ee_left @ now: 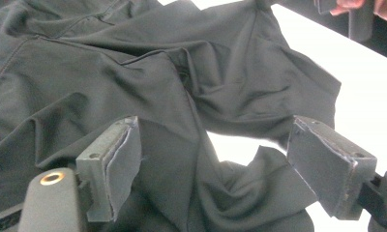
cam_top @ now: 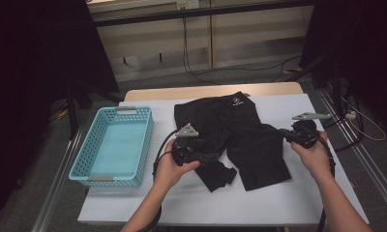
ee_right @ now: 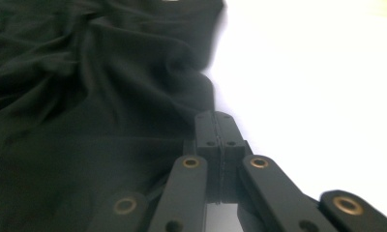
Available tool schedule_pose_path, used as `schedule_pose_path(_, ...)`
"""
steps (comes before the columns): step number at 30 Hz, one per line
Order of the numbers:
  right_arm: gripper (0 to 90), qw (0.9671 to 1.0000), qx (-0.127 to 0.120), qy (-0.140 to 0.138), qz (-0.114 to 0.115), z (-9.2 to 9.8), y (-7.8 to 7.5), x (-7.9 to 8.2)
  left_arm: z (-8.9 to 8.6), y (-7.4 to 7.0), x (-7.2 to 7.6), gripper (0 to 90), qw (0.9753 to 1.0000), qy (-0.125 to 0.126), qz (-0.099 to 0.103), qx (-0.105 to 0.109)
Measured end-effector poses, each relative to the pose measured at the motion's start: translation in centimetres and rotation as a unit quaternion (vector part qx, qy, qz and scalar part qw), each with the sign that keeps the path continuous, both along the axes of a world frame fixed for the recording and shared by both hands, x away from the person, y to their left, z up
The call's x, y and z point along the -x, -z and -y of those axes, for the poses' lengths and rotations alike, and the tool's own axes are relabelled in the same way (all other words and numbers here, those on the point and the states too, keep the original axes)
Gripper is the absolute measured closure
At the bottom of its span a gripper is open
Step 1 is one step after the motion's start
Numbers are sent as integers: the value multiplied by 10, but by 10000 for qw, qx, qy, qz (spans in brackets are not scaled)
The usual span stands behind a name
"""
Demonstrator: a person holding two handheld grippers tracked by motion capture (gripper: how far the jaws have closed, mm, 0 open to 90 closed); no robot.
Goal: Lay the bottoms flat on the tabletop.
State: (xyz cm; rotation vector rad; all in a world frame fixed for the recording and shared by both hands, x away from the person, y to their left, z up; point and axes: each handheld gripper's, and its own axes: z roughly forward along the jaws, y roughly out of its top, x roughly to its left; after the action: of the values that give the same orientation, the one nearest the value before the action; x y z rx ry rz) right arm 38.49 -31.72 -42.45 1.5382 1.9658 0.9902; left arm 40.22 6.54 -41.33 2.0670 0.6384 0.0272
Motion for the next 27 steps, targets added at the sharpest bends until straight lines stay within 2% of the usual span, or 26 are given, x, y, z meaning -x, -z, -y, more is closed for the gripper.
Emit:
schedule_pose_path(2,875,9999,-45,126,9,5,8,-2,2,0,0,201,10000,11,-2,1)
schedule_pose_path(3,801,9998,-109,167,-44,6,12,-1,2,0,0,201,10000,36,8,1)
schedule_pose_path(4,761,9997,-60,227,-105,5,14,0,3,0,1,201,10000,49,15,8)
schedule_pose_path(6,714,9998,71,134,-99,2,16,5,3,0,1,201,10000,77,7,-2)
schedule_pose_path(8,608,9994,319,120,-77,-3,15,11,3,0,0,200,10000,60,1,-26)
schedule_pose_path(9,585,9993,343,109,-34,-6,13,15,2,1,1,200,10000,42,-9,-4)
schedule_pose_path(12,532,9996,223,-146,59,-17,10,26,1,1,3,198,10000,26,-19,-20)
schedule_pose_path(14,518,9993,189,-328,68,-26,8,32,0,0,4,196,10000,24,9,-59)
schedule_pose_path(16,498,9987,-7,-506,36,-39,8,40,-1,-1,5,187,9999,-7,52,-113)
schedule_pose_path(18,492,9980,3,-634,-31,-52,8,46,-1,0,5,181,9998,-58,91,-161)
schedule_pose_path(22,492,9940,37,-1096,-40,-80,6,54,-2,5,4,180,9993,-171,75,-334)
schedule_pose_path(24,495,9921,18,-1255,-30,-91,6,57,-3,11,3,181,9984,-257,96,-494)
schedule_pose_path(27,547,9881,98,-1531,-99,-105,9,60,-3,22,3,183,9971,-336,8,-675)
